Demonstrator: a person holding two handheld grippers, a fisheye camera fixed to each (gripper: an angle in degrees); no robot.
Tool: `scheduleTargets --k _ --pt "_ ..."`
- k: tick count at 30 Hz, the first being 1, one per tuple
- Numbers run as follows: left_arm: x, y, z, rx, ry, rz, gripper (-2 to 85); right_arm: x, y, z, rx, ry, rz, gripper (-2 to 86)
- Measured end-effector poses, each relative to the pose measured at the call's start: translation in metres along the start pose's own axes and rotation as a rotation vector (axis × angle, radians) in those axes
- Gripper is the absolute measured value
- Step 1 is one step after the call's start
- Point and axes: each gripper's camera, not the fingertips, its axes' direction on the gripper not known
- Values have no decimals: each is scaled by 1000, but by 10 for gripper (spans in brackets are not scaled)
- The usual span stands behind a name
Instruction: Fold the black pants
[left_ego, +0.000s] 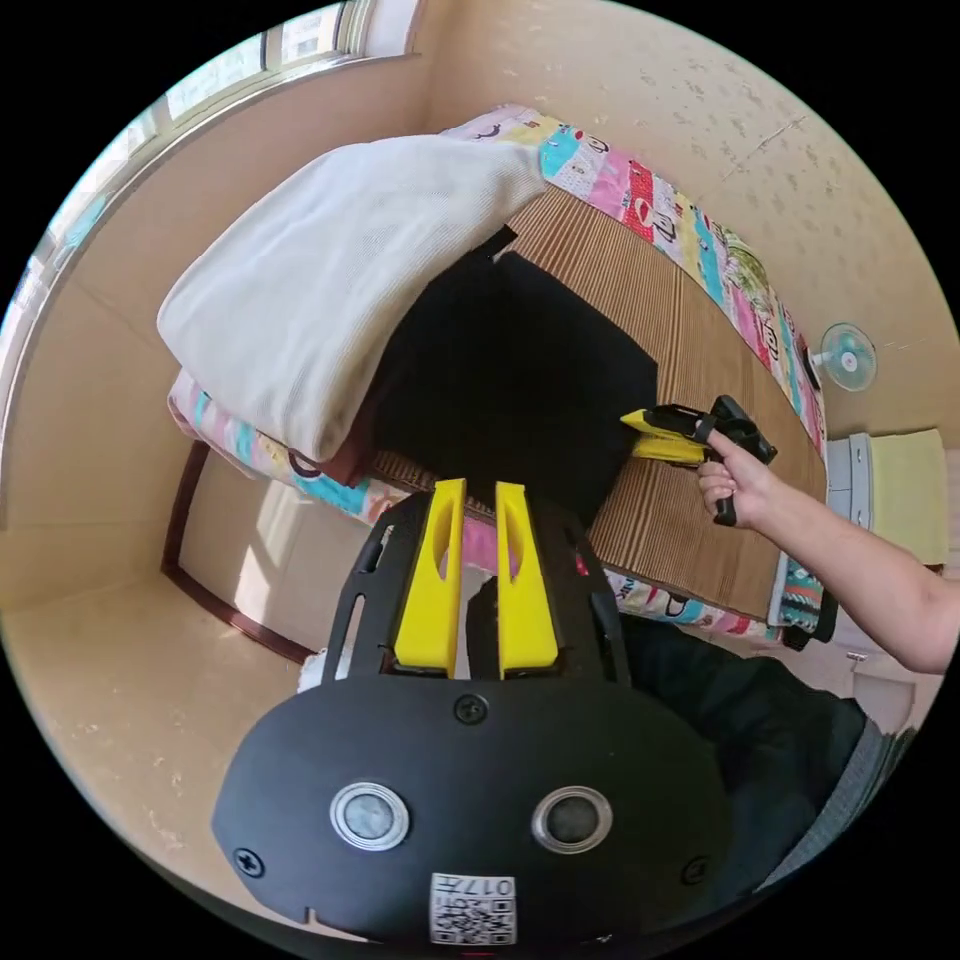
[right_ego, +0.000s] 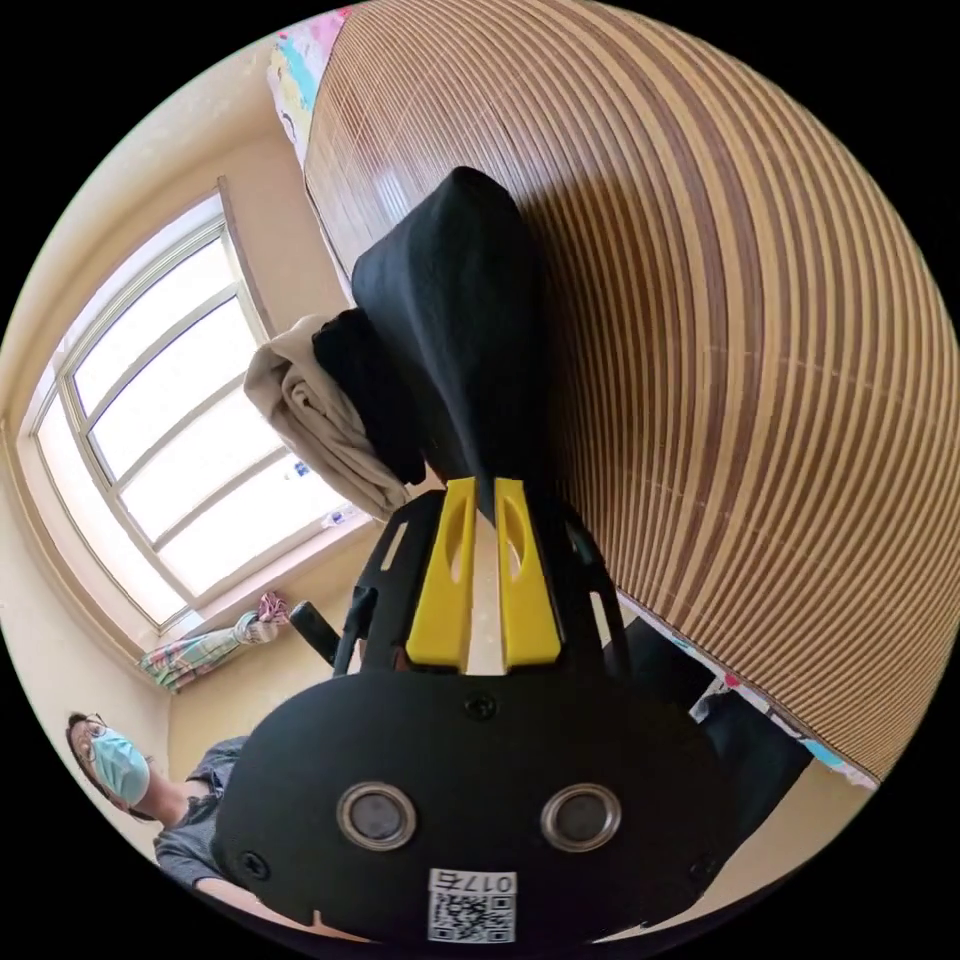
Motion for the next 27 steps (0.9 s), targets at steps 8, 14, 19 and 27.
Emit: scheduleTargets --k 8,14,19,27 --pt "87 8 41 -50 607 333 -7 -14 201 -136 327 250 -30 8" --pt "189 -19 75 -156 826 591 -10 -68 403 -212 1127 796 -79 6" --pt "269 -15 115 -196 858 638 -10 -42 486 -253 1232 978 59 5" --pt "428 39 181 -320 878 758 -10 68 552 -335 1228 659 138 20"
